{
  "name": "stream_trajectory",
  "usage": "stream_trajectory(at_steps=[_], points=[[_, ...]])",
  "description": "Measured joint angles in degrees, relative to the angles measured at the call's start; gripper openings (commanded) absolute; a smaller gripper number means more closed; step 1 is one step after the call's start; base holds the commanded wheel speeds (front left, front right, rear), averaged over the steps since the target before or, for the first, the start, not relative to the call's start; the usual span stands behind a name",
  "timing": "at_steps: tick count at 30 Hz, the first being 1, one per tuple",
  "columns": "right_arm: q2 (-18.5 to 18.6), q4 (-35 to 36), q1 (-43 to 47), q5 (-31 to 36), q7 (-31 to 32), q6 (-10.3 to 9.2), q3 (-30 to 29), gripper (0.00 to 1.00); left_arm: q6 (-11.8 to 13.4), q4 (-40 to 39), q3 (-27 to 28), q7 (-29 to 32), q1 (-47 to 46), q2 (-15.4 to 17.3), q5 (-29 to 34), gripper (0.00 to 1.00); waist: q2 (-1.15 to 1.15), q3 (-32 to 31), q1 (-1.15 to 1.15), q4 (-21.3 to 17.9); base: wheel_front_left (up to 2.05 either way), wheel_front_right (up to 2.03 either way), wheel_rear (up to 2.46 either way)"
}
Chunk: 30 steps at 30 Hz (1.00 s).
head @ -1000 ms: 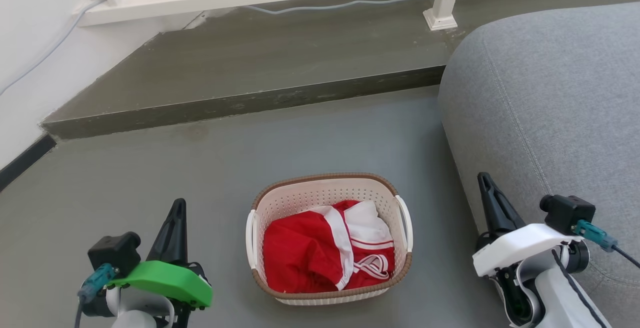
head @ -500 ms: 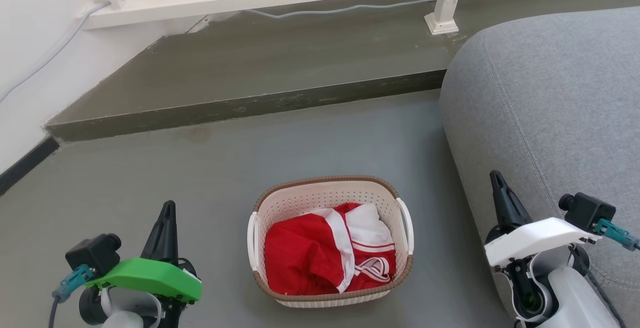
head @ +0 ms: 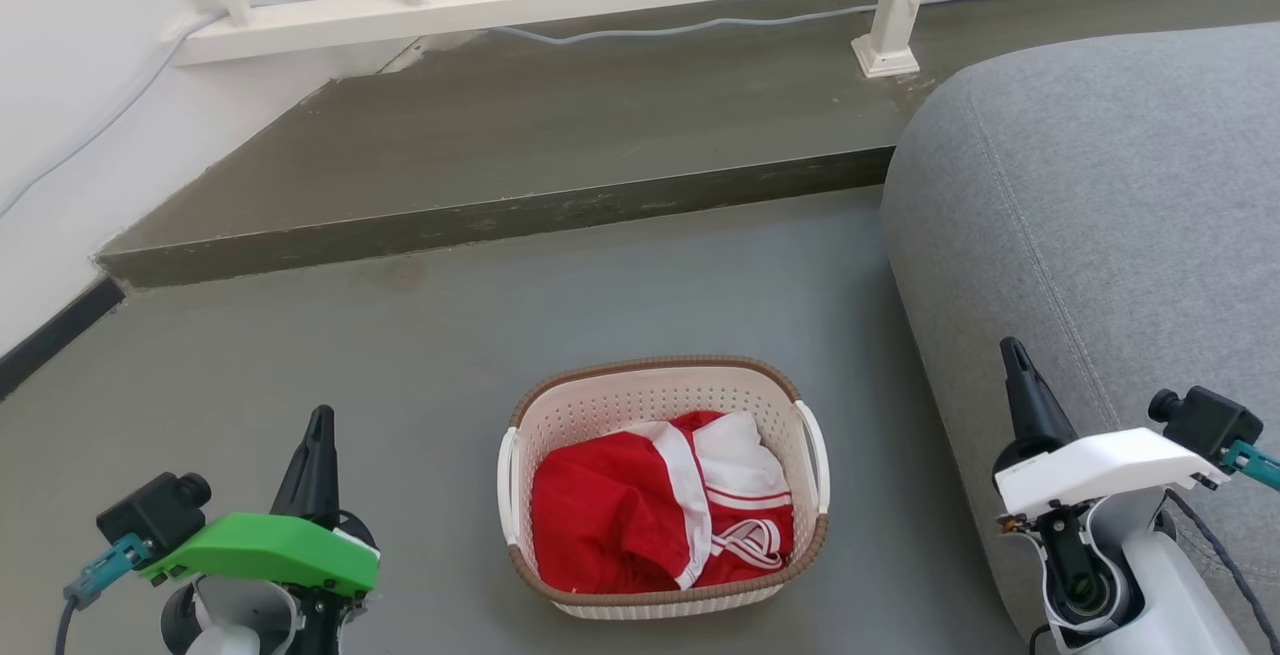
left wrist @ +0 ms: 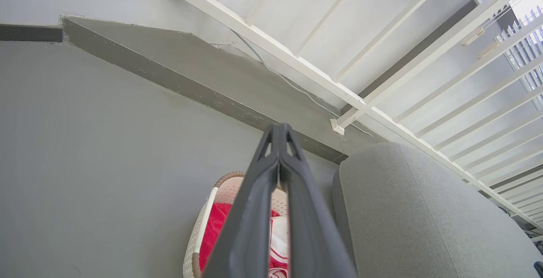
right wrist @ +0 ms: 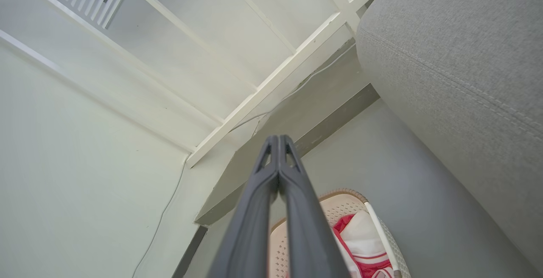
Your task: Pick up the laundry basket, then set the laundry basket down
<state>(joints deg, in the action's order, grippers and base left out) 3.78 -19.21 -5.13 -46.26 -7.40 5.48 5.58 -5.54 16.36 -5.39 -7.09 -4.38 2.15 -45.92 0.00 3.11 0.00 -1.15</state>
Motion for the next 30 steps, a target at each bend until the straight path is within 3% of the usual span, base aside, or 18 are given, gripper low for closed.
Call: stream_trajectory(at_steps=[30], points=[[-0.3, 1.0, 0.0, -18.3, 5.5, 0.51, -5.3, 0.00, -0.5, -0.1, 3.7, 5.2, 0.0, 0.0, -18.5, 0.00, 0.00, -1.2, 0.00, 0.5, 0.00, 0.00, 0.00]])
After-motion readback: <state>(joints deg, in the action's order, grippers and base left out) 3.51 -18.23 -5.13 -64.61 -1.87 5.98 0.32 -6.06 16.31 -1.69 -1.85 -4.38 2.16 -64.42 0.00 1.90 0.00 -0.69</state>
